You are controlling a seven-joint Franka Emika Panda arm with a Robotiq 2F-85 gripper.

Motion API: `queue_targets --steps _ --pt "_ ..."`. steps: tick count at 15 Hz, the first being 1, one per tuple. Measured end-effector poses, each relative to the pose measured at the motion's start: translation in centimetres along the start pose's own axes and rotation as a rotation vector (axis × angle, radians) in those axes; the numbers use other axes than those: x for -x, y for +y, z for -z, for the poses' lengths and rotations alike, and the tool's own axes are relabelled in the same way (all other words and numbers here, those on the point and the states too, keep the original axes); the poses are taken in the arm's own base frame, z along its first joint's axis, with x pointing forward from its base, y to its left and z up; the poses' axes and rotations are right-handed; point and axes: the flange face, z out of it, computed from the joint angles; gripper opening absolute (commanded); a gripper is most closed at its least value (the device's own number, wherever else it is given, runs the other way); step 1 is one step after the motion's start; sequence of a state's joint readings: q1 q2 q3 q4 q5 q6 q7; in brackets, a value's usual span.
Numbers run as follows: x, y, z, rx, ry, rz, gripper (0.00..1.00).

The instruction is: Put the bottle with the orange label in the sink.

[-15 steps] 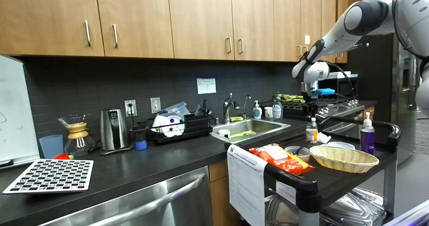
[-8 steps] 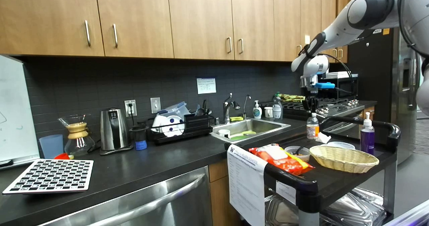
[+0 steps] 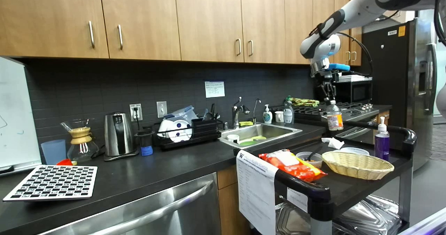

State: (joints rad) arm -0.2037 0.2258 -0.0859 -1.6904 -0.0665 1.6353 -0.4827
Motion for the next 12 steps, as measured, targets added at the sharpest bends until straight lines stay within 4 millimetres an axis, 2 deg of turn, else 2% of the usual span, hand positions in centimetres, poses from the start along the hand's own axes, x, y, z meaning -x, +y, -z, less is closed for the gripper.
queue_targets --steps 5,12 --pt "2.2 -2.5 0.4 -0.056 -0.141 0.022 0.14" --pt "4.7 -4.2 -0.3 -0.104 -0.347 0.034 0.14"
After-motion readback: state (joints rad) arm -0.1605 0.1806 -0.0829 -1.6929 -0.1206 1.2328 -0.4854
